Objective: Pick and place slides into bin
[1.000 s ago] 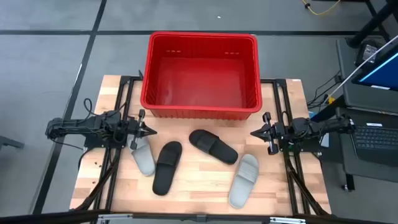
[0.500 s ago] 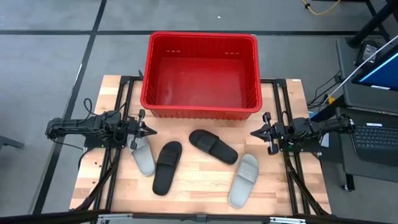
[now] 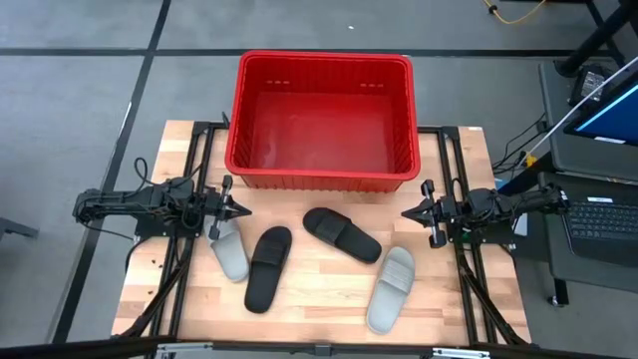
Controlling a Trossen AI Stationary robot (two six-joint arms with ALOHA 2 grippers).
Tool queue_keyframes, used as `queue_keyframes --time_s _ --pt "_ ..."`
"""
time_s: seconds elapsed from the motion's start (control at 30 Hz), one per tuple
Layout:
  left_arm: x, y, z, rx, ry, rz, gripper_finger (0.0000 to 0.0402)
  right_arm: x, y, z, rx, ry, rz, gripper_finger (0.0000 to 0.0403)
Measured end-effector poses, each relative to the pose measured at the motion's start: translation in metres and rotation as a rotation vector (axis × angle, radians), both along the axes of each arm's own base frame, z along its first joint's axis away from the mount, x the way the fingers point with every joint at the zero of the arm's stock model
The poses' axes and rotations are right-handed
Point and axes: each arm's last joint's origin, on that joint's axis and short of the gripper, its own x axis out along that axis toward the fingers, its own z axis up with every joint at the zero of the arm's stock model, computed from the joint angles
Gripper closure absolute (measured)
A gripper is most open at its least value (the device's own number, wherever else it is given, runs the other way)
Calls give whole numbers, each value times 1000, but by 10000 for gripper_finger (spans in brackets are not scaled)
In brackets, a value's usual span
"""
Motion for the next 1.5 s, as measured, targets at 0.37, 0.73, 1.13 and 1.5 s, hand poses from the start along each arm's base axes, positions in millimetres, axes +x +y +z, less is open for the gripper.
queue_keyframes --time_s 0.37,0.73,1.13,1.5 --pt "0 0 0 0 0 0 398 0 -1 1 -212 -22 -32 391" --pt "0 0 0 0 0 0 398 0 -1 1 -177 -21 -29 391" --pt "0 0 0 0 0 0 398 0 -1 2 82 -12 -13 391" --pt "0 0 2 -19 -17 2 398 0 -1 5 236 -33 -23 391"
